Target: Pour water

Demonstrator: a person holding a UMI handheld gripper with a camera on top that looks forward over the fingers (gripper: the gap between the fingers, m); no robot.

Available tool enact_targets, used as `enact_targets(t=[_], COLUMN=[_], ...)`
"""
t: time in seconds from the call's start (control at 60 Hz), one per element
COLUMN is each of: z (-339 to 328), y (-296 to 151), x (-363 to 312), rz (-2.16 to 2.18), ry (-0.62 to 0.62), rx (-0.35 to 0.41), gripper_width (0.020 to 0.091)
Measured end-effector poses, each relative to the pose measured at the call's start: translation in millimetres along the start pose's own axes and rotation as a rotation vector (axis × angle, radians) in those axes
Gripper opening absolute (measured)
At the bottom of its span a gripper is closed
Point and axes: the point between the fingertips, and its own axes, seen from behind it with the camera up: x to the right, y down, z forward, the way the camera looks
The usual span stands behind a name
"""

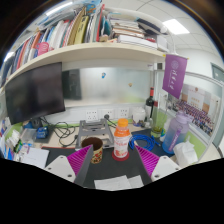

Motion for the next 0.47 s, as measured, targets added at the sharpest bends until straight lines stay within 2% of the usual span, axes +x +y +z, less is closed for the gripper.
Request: enact_targets(t=[0.183, 0.467], z=[-19.8, -15.9], y=[-9.2, -4.7], x=[-2.9, -11.7], rz=[-0.032, -0.023], ry=[0.02, 0.005], rx=[0.025, 0.012], gripper_width=[0.0819, 0.0819])
